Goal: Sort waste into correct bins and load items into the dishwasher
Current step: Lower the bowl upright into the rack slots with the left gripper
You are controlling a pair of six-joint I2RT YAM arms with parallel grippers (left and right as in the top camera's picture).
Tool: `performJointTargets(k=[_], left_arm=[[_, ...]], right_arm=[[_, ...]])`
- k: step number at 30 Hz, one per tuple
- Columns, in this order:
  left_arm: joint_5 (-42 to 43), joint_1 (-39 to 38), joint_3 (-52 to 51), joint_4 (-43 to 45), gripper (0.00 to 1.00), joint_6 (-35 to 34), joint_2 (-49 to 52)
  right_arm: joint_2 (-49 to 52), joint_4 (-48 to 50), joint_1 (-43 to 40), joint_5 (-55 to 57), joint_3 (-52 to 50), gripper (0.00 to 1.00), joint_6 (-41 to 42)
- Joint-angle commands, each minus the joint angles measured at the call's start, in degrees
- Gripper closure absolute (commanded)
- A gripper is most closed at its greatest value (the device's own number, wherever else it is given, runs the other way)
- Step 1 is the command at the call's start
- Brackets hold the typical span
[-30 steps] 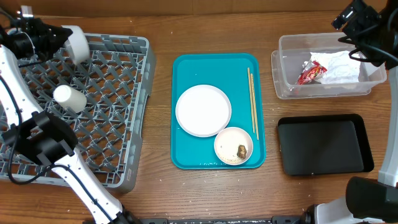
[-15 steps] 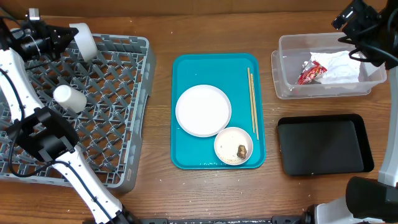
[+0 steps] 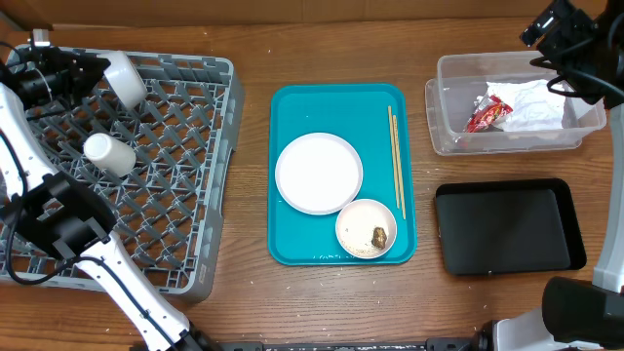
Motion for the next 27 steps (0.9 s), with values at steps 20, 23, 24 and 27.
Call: performJointTargets(k=[20, 23, 24, 27], left_arm=[[-14.88, 12.68, 6.05, -8.57, 0.76, 4.11, -0.17], [-13.14, 11.13, 9.25, -12.87, 0.96, 9.07, -0.17], [-13.77, 10.1, 9.9, -14.56, 0.96, 10.97, -0.17], [-17.18, 6.03, 10.14, -17.62, 0.96, 11.96, -0.17]], right_arm=[[-0.07, 0.24, 0.04, 0.15, 0.55, 0.0, 0.0], [-0.07, 0.24, 0.04, 0.15, 0.55, 0.0, 0.0], [-0.07, 0.24, 0.04, 0.15, 0.55, 0.0, 0.0], [-0.07, 0.24, 0.04, 0.15, 0.55, 0.0, 0.0]])
